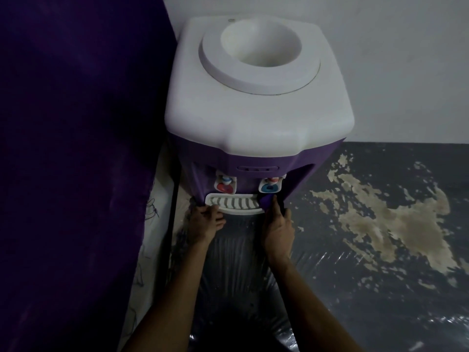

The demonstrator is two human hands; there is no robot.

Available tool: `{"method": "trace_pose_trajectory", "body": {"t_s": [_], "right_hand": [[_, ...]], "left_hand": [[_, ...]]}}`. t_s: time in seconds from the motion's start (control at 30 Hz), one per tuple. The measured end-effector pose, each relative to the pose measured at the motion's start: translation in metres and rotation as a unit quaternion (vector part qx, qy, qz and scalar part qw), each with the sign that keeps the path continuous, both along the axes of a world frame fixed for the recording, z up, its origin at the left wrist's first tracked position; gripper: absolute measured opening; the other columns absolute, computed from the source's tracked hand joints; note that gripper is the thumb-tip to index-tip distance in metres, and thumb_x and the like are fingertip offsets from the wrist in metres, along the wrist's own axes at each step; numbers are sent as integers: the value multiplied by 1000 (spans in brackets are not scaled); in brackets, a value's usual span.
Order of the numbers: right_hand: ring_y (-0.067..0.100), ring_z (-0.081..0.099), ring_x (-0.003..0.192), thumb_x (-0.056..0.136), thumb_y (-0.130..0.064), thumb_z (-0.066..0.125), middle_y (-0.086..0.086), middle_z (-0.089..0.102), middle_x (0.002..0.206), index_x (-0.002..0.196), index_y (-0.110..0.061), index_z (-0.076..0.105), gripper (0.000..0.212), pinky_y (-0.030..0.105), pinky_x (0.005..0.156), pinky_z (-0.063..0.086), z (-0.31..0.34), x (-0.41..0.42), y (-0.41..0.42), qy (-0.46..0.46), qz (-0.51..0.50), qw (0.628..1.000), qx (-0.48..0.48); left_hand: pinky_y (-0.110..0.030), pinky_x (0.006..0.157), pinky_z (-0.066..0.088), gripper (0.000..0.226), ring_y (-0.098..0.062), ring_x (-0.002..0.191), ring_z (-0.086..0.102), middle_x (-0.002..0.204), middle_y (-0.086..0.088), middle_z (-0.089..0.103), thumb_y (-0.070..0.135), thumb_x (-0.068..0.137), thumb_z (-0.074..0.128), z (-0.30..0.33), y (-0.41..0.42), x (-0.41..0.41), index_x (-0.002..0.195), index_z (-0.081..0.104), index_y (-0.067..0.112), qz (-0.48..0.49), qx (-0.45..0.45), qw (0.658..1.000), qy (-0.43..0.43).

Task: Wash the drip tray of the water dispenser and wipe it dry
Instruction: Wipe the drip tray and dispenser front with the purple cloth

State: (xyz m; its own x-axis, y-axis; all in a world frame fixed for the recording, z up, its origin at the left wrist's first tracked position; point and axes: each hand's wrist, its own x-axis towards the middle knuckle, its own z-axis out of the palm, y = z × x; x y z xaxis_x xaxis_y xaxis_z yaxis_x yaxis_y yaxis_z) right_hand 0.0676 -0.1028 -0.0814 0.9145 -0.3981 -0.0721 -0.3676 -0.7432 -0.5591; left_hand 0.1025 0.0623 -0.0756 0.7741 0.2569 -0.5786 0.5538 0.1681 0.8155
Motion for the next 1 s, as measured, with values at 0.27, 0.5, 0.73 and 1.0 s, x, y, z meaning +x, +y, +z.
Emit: {"method": "trace_pose_trajectory", "body": {"t_s": [0.27,0.5,0.73,1.0], "right_hand": [[45,63,107,103,-21,45,18,32,158,152,-26,38,50,47,82,56,-3,-3,39,-1,50,998,28],[41,65,102,99,-19,50,15,42,148,151,-29,38,55,44,79,56,-1,4,40,19,157,987,-7],[41,67,80,94,-10,58,17,57,127,142,-24,51,51,45,66,57,2,5,-18,-24,103,992,-65],[39,64,92,99,-16,50,14,57,117,145,-27,48,47,47,75,55,3,4,-5,-13,-8,1000,14]], "left_hand": [[-30,53,59,35,-37,79,67,96,-31,64,7,89,67,1,4,-1,115,48,-7,61,42,997,-37],[-28,53,59,25,-29,65,69,89,-23,67,13,91,65,-1,13,0,105,48,1,19,36,998,-39],[-24,52,59,21,-26,67,67,95,-23,64,13,95,59,3,18,2,108,44,5,-5,26,999,-31],[-30,61,58,35,-33,81,65,101,-28,62,12,94,61,4,16,3,121,45,-5,9,31,999,-12]]}}
